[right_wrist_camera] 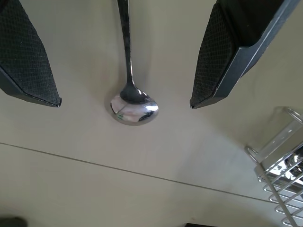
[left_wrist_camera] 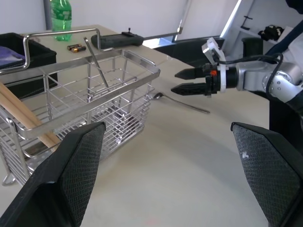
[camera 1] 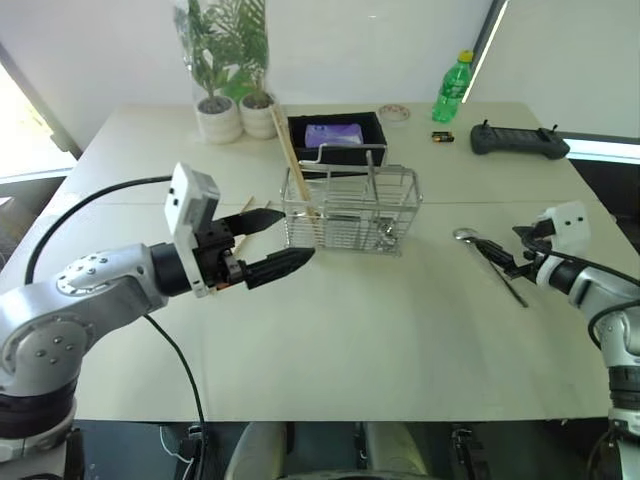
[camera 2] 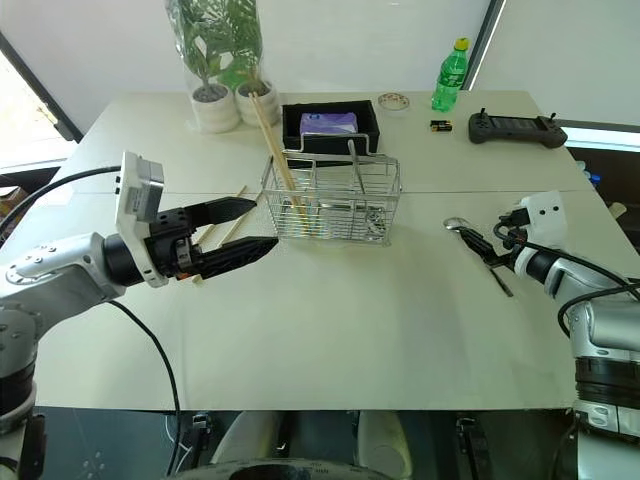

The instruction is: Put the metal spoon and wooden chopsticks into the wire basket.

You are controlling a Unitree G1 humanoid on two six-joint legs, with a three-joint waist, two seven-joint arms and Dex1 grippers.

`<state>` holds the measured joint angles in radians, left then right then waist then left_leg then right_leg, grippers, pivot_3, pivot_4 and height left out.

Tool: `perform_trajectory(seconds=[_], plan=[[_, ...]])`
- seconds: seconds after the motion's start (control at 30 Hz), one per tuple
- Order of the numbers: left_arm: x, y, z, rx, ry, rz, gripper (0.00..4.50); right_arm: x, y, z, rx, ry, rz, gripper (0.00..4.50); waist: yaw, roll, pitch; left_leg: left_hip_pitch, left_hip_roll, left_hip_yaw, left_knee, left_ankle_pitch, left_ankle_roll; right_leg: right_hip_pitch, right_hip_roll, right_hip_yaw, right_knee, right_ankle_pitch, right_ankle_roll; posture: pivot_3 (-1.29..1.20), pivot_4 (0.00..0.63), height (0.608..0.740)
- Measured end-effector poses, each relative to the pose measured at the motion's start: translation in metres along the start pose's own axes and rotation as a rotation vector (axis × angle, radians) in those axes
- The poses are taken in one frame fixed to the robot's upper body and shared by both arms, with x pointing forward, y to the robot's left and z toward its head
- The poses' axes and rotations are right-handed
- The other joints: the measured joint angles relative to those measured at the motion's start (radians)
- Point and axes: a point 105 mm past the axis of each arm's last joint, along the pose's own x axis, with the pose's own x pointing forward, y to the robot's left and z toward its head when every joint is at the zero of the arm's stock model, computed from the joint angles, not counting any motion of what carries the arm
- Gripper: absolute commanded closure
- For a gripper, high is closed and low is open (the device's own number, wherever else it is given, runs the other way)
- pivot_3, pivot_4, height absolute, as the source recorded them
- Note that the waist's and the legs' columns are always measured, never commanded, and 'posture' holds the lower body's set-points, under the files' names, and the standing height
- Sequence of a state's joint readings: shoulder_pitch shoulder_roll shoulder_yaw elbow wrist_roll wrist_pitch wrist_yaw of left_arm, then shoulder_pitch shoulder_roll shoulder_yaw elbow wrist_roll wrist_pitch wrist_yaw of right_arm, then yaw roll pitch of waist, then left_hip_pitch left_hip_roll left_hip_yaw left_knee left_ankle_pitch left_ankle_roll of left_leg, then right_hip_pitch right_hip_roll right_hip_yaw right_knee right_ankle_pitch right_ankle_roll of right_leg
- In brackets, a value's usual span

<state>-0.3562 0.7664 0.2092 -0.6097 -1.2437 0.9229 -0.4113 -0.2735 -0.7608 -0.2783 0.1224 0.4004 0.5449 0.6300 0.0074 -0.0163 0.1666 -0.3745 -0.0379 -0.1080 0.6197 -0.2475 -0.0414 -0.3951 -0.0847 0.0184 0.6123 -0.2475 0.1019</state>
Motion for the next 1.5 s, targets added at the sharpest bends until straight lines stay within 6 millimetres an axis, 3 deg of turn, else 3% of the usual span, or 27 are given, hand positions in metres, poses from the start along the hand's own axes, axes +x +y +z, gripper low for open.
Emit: perform_trajectory(seconds=[0.3,0.73,0.83,1.07,1.1,1.5], plan=[[0.001,0.002,0.002,0.007,-0.009,0.005,0.03,0.012,0.006,-0.015,0.0,0.039,0.023,0.0,-0.001,0.0,0.0,0.0,0.0,0.0,0.001,0.0,0.0,0.0,0.001,0.0,0.0,0.0,0.0,0.0,0.15,0.716],[0.002,0.004,0.009,0.022,-0.023,0.004,0.03,0.027,-0.01,-0.036,0.009,0.083,-0.011,0.0,-0.007,0.0,0.0,0.0,0.0,0.0,0.001,0.0,0.0,0.0,0.001,0.001,0.001,0.0,0.0,0.0,0.15,0.716],[0.002,0.005,0.009,0.019,-0.023,0.007,0.0,0.03,-0.01,-0.041,0.019,0.085,-0.011,0.8,-0.013,0.0,0.0,0.0,0.0,0.0,0.001,0.0,0.0,0.0,0.001,0.001,0.001,0.0,0.0,0.0,0.15,0.716],[0.002,0.005,0.01,0.018,-0.024,0.01,0.0,0.034,-0.012,-0.04,0.023,0.072,-0.017,4.28,-0.02,0.0,0.0,0.001,0.0,-0.001,0.002,0.0,0.0,0.001,0.002,0.001,0.001,0.0,0.0,0.0,0.15,0.716],[0.002,0.005,0.01,0.019,-0.025,0.011,0.0,0.034,-0.012,-0.04,0.022,0.071,-0.019,4.47,-0.02,0.0,0.0,0.001,0.0,-0.001,0.002,0.0,0.0,0.001,0.002,0.001,0.001,0.0,0.0,0.0,0.15,0.716],[0.002,0.005,0.012,0.017,-0.032,0.015,0.0,0.036,-0.012,-0.04,-0.005,0.065,-0.033,4.47,-0.02,0.0,0.0,0.001,0.0,-0.001,0.002,0.0,0.0,0.001,0.002,0.001,0.001,0.0,0.0,0.0,0.15,0.716]])
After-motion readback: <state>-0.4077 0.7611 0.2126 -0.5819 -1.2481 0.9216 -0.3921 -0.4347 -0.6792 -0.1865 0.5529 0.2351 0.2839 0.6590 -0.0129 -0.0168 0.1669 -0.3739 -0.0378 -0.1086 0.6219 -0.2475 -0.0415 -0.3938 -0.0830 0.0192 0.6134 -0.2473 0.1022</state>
